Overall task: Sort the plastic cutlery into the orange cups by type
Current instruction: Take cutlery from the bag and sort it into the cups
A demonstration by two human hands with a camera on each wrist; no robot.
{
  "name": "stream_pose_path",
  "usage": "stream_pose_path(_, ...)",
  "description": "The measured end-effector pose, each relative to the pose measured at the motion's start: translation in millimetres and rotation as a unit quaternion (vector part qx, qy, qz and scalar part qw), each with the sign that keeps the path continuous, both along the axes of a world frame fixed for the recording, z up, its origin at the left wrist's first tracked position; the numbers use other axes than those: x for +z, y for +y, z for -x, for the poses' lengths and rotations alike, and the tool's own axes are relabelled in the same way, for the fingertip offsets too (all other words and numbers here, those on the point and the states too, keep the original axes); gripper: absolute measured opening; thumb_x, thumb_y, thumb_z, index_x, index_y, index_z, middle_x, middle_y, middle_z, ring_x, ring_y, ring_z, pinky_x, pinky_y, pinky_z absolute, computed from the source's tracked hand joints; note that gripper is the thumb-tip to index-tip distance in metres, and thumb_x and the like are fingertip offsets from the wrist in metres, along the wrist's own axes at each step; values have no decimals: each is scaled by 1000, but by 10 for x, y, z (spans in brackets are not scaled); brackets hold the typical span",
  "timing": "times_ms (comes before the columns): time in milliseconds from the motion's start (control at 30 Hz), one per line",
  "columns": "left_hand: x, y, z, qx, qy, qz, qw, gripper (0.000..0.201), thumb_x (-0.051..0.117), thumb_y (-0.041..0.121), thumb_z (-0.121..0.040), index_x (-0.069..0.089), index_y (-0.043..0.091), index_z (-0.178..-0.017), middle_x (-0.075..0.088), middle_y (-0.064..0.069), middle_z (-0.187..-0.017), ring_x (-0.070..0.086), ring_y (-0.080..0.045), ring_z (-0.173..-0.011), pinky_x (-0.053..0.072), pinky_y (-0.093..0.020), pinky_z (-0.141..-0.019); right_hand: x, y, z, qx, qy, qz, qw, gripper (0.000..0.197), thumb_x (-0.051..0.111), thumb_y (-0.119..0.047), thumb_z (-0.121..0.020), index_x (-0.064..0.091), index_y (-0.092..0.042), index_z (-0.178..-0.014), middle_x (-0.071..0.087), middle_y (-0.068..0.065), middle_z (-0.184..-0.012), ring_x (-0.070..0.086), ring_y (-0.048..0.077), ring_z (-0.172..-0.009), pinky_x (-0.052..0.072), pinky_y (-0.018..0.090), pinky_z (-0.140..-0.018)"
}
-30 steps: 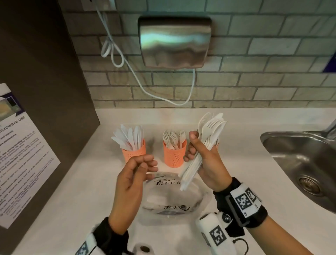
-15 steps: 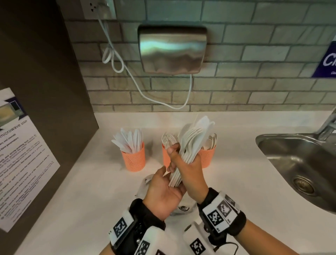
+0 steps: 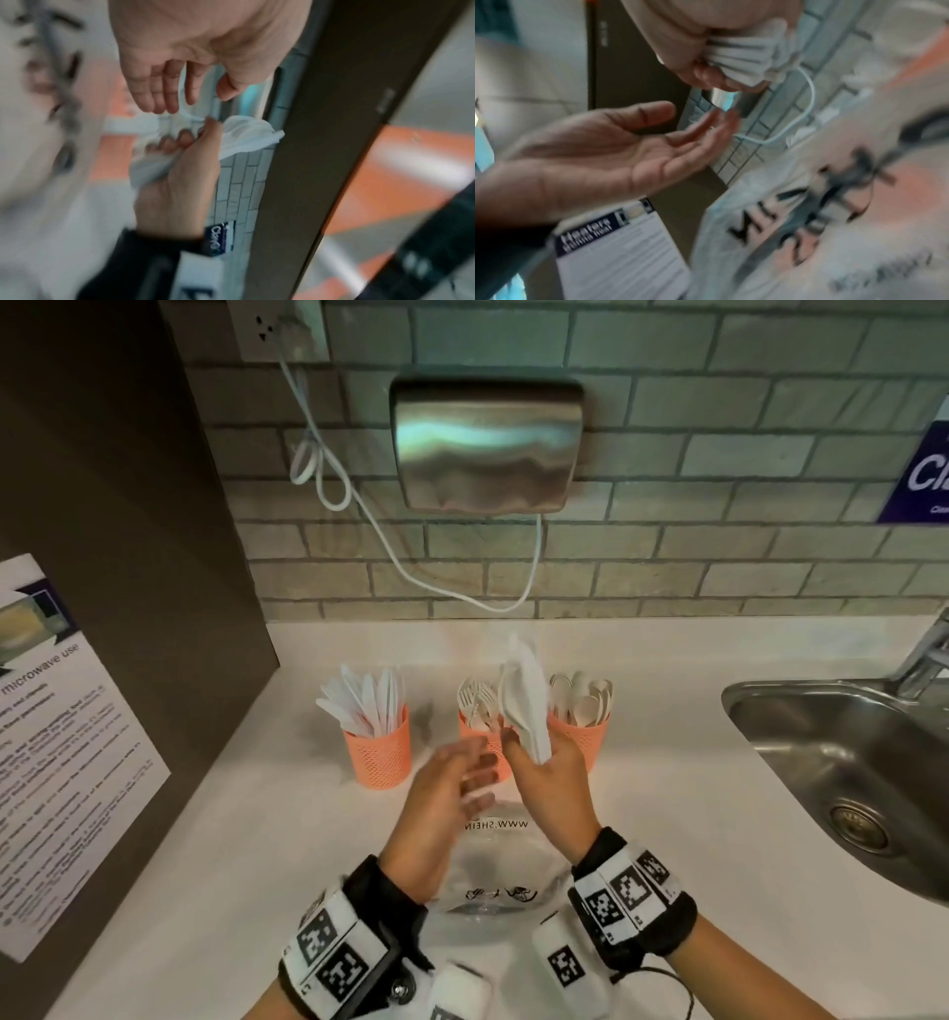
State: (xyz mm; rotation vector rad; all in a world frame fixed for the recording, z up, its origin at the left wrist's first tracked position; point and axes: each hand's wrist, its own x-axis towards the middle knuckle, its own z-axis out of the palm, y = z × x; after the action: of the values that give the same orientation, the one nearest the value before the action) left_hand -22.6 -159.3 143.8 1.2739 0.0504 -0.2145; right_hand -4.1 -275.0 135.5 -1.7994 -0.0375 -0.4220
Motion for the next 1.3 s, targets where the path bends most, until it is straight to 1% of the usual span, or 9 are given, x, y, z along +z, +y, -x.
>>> stream_pose_path(133, 128, 20, -115, 21, -199, -127, 972, 67, 75, 32, -70, 43, 20, -128, 57, 6, -120, 56, -5, -108, 49, -18, -85, -99, -64, 5, -37, -19, 217, 975, 20, 59, -23, -86, 63, -8, -99, 69, 11, -82, 63, 28, -68, 48, 36, -54)
stream_pose_path(300, 80, -108, -236, 37, -120, 1, 992, 76, 83, 23, -62, 45, 10, -126, 63, -13, -118, 63, -22, -108, 54, -30, -87, -111, -20, 85, -57, -11, 280, 958, 22, 57, -24, -87, 55, -10, -104, 68, 11, -82, 63, 30, -68, 30, 25, -44)
stream_pose_path(500, 58, -209, -277, 38, -114, 41, 992, 13, 58, -5, -82, 61, 6, -89, 68, -3, -74, 68, -10, -71, 53, -18, -62, -195, 5, 139, -2, 27, 301, 953, 51, 56, -24, -84, 40, -17, -132, 70, 9, -90, 65, 29, -78, 49, 36, -63)
stream_pose_path(667, 4, -114, -289, -27, -94, 25, 995, 20, 45, -4, -88, 58, 11, -85, 66, 6, -62, 65, -7, -62, 52, -20, -56, -53, -156, 172, 260, 173, 59, 948, 10, 63, -15, -83, 56, -15, -91, 61, 8, -74, 57, 14, -54, 47, 24, -50)
stream_pose_path(833, -11, -95, -303, -131, -49, 42, 989, 12, 49, 7, -90, 59, 12, -93, 67, -2, -69, 67, -16, -71, 56, -32, -69, -63, -307, 207, 465, 359, -183, 788, 36, 79, -34, -63, 57, -17, -86, 68, 1, -69, 53, 7, -42, 48, 20, -45)
stream_pose_path(933, -23, -106, -326, -164, -28, 55, 985, 8, 55, 11, -82, 59, 11, -89, 68, -4, -72, 67, -17, -70, 54, -32, -73, -106, -265, 238, 498, 370, -241, 747, 31, 81, -40, -60, 63, -21, -75, 65, -4, -58, 51, 4, -39, 46, 17, -42)
stream_pose_path(1000, -39, -96, -366, -161, -28, 68, 984, 24, 62, 17, -73, 59, 10, -96, 66, -8, -81, 65, -19, -74, 53, -33, -76, -83, -217, 258, 472, 366, -247, 763, 30, 76, -35, -68, 53, -19, -77, 51, -7, -43, 46, 4, -35, 42, 15, -39)
stream_pose_path(1100, -31, -73, -421, -133, -41, 39, 989, 38, 69, 26, -76, 60, 10, -109, 67, -10, -96, 64, -22, -89, 52, -34, -81, -75, -175, 249, 369, 332, -241, 834, 27, 63, -31, -84, 42, -16, -89, 39, -7, -39, 37, 5, -30, 34, 15, -34)
stream_pose_path(1300, 9, -6, -428, -64, -96, -56, 992, 24, 59, 25, -86, 62, 7, -102, 68, -5, -90, 65, -14, -78, 55, -21, -65, -158, -188, 151, 232, 227, -217, 921, 33, 57, -40, -76, 49, -10, -86, 45, -1, -43, 35, 7, -29, 32, 16, -33)
